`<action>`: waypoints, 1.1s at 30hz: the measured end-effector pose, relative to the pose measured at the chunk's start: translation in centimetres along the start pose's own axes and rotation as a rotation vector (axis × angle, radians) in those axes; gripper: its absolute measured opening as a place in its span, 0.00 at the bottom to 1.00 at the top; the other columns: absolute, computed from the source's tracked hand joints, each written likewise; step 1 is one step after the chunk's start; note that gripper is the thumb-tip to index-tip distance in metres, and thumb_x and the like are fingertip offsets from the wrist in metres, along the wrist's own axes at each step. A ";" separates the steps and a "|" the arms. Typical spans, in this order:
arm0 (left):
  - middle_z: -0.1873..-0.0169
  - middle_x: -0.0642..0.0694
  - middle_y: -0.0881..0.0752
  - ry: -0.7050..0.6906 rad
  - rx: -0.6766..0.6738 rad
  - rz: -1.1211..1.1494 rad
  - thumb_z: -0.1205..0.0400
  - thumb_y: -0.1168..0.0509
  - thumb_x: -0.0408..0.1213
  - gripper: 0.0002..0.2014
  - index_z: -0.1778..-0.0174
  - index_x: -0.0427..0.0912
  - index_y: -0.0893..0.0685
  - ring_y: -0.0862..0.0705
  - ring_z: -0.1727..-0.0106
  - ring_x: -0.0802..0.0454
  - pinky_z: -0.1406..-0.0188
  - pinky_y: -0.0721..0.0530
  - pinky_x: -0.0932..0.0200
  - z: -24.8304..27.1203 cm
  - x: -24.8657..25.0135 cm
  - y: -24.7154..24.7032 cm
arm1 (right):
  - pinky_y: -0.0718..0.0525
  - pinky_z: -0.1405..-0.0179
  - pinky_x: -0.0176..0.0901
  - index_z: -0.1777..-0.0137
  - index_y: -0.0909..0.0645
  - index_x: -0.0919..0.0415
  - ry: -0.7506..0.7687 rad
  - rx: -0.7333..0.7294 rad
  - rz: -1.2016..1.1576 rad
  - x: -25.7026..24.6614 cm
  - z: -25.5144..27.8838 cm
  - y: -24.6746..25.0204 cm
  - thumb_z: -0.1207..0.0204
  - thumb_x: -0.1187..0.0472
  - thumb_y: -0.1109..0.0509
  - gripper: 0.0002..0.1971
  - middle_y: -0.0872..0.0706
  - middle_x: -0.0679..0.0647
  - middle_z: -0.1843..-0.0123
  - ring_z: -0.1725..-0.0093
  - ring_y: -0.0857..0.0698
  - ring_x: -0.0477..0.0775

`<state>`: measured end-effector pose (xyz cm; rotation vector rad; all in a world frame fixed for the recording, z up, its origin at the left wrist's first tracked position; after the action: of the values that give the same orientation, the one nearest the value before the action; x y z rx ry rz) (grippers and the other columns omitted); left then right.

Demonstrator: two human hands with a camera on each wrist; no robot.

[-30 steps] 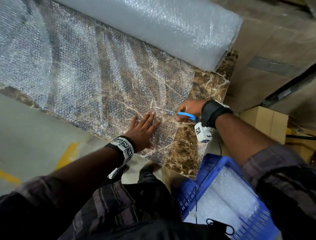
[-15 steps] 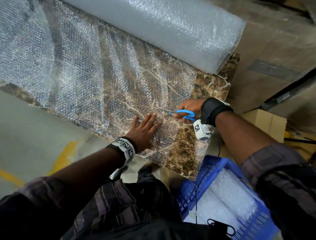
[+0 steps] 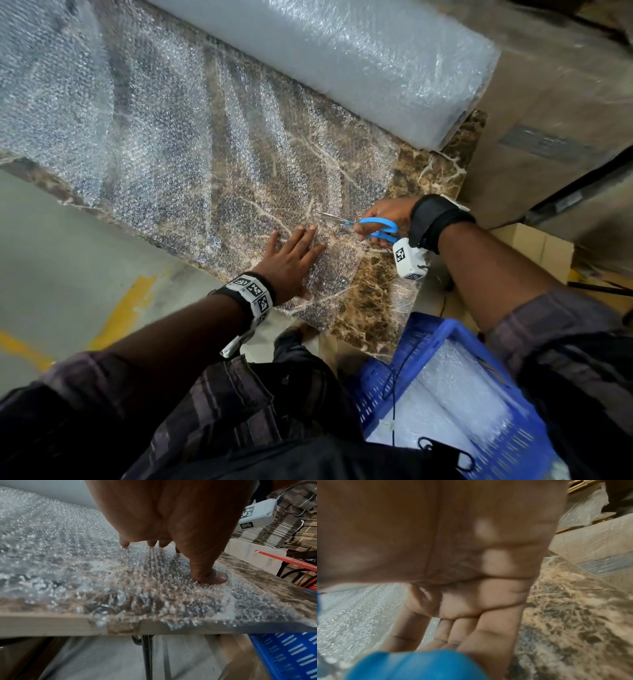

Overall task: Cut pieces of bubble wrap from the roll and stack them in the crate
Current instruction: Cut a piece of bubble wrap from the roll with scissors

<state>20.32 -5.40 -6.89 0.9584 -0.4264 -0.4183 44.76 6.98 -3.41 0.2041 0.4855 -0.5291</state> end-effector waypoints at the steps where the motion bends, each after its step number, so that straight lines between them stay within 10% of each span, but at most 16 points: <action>1: 0.16 0.40 0.66 0.000 0.002 -0.003 0.27 0.31 0.63 0.56 0.14 0.49 0.61 0.64 0.15 0.40 0.23 0.54 0.22 0.0 0.0 0.0 | 0.16 0.69 0.43 0.50 0.14 0.68 0.010 0.001 0.001 -0.2 -0.3 -0.1 0.60 0.28 0.16 0.48 0.14 0.56 0.69 0.71 0.16 0.52; 14: 0.16 0.41 0.67 0.001 -0.007 0.016 0.27 0.30 0.62 0.56 0.14 0.50 0.60 0.65 0.15 0.40 0.22 0.54 0.22 0.0 0.0 0.1 | 0.18 0.68 0.44 0.50 0.13 0.69 0.041 0.101 0.027 -1.4 -1.2 -1.4 0.30 0.43 0.22 0.25 0.16 0.58 0.67 0.71 0.19 0.54; 21: 0.16 0.42 0.67 0.002 -0.018 0.031 0.28 0.29 0.62 0.57 0.15 0.51 0.62 0.66 0.15 0.41 0.23 0.54 0.21 0.0 0.0 0.2 | 0.20 0.77 0.36 0.62 0.13 0.61 0.065 0.161 0.054 -0.8 -1.4 -1.7 0.29 0.47 0.21 0.15 0.15 0.55 0.72 0.76 0.21 0.51; 33: 0.15 0.43 0.66 0.002 -0.022 0.026 0.28 0.30 0.63 0.57 0.15 0.50 0.62 0.67 0.15 0.42 0.23 0.54 0.22 0.1 0.0 0.3 | 0.19 0.71 0.43 0.59 0.15 0.64 0.075 0.078 -0.008 -2.2 -2.2 -1.7 0.39 0.37 0.23 0.27 0.16 0.58 0.69 0.75 0.19 0.52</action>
<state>20.29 -5.37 -6.61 0.9306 -0.4310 -0.3978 41.31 7.14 -4.37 0.2973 0.5396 -0.5501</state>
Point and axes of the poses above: each hand's wrist, its own z-axis away from the middle knuckle, its own y-axis out of the back of the hand, x = y × z, the point moved 1 cm from there along -z, towards the middle knuckle
